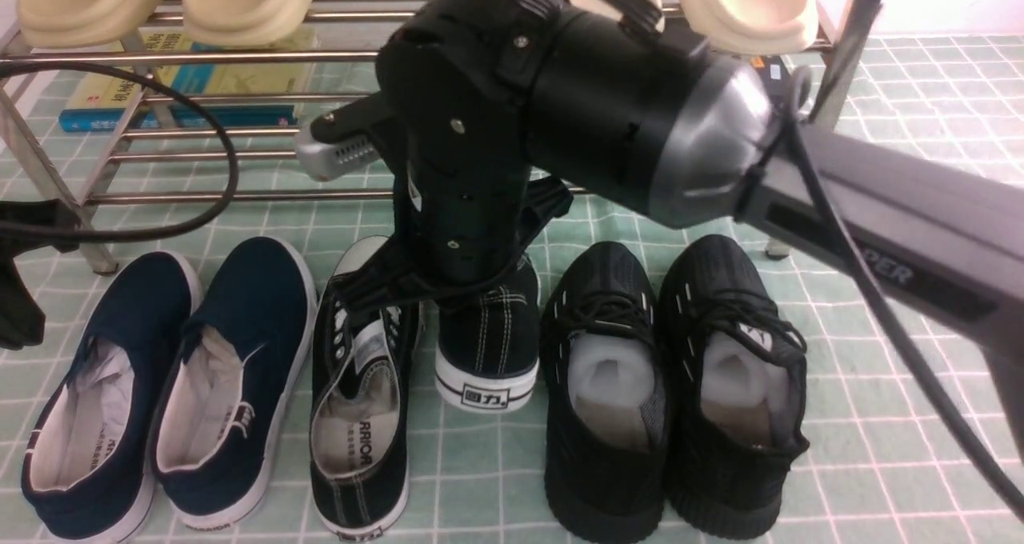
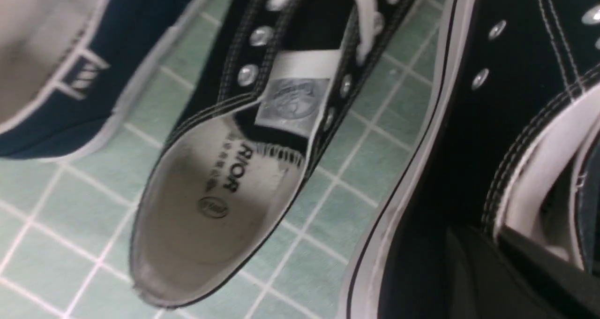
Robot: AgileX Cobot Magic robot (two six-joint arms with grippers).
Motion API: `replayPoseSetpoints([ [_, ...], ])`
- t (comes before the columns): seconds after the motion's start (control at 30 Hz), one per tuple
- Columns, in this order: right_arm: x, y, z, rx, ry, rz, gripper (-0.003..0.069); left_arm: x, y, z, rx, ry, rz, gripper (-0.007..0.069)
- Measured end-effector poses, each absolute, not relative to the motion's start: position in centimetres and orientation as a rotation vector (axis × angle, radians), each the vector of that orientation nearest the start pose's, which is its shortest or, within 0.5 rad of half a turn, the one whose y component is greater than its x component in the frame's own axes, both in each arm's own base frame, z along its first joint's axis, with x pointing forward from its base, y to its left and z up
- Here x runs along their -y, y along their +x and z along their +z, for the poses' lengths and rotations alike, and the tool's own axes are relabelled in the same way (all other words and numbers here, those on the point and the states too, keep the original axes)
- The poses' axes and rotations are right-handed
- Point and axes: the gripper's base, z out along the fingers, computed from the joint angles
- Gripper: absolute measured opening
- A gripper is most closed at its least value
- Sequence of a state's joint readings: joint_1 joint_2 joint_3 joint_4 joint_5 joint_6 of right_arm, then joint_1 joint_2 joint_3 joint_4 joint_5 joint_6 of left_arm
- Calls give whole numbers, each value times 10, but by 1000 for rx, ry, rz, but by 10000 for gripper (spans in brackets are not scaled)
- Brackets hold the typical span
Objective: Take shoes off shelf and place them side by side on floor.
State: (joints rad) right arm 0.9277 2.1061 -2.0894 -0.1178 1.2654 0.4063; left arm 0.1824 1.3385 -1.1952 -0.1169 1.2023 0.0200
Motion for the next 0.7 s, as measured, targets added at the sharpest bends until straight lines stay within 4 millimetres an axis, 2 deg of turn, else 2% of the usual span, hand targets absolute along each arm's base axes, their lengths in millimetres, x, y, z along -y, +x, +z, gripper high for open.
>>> replayPoseSetpoints([
  [0.3, -360, 288, 299, -2661, -683, 154, 13, -36, 250, 329, -2801, -263, -117, 54],
  [0.53, -371, 291, 272, -2712, -694, 143, 13, -36, 250, 329, -2800, -264, -119, 61],
  [0.7, -376, 290, 262, -2746, -696, 178, 16, -36, 250, 329, -2804, -264, -121, 64],
])
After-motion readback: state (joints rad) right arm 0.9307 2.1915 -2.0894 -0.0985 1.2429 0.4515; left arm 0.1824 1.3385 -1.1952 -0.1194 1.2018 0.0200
